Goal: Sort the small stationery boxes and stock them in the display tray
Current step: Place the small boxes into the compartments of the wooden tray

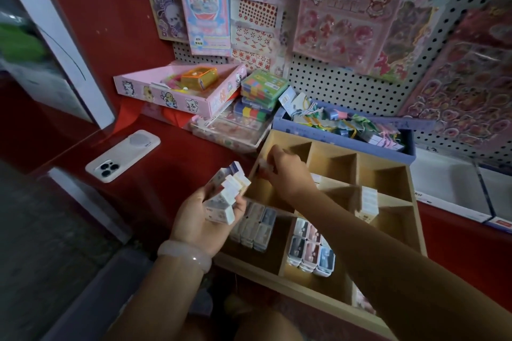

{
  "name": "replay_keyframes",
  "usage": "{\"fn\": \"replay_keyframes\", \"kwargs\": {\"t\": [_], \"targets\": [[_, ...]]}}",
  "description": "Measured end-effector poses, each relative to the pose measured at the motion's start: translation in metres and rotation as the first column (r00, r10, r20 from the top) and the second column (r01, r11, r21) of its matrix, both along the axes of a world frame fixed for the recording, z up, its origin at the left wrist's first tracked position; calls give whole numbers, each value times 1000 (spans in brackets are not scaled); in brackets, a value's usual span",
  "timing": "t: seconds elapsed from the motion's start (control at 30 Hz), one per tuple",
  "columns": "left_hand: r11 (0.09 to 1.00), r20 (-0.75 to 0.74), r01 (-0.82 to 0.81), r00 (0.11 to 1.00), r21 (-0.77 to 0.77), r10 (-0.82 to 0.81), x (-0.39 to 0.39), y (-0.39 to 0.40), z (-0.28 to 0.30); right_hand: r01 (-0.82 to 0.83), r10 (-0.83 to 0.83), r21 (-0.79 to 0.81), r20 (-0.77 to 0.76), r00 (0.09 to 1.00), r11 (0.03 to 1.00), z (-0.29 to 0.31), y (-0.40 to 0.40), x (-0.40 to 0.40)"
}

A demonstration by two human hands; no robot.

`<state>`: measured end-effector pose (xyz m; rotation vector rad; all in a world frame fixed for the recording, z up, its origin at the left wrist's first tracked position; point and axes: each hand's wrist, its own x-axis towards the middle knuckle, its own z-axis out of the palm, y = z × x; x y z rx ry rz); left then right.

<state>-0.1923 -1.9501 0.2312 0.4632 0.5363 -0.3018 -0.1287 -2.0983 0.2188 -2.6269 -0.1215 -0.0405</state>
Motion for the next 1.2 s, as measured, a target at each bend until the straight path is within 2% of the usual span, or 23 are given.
{"fn": "replay_keyframes", "kwargs": {"t": [0.23,0.4,0.47,0.53,0.57,0.63,0.7,0.77,0.87,1.03,1.07,1.13,1.2], "targets": [[1000,46,21,999,13,-22,2,11,0,-7,9,-92,24,1000,996,-11,8,3],[999,8,37,999,0,-37,-1,7,-4,19,-23,-115,-28,999,993,-8,11,5],[999,11,44,999,14,-45,-3,4,-5,43,-43,-110,7,999,993,-1,11,4],[998,26,53,998,36,-54,-4,1,-6,56,-57,31,45,997,998,14,12,0],[997,35,61,997,46,-62,-5,-2,-5,40,-40,157,-4,999,987,23,12,-3],[994,38,90,995,66,-93,-6,-7,-6,-18,111,372,-231,967,928,44,12,-8],[985,50,154,986,74,-158,-8,-13,-4,-146,274,351,-350,896,925,57,8,-13],[979,75,181,979,89,-188,-10,-18,-3,-222,324,308,-337,884,925,63,2,-17],[978,104,185,975,98,-195,-13,-25,2,-245,367,361,-326,871,900,69,-13,-22],[977,84,178,979,114,-188,-14,-36,11,-244,446,450,-424,788,859,81,-43,-38],[978,79,174,980,119,-184,-14,-38,11,-226,452,486,-419,787,844,81,-50,-41],[979,75,177,980,102,-185,-15,-40,12,-145,409,593,-340,847,792,81,-64,-47],[979,68,183,980,89,-189,-16,-42,10,-21,253,685,-240,937,728,78,-83,-48]]}}
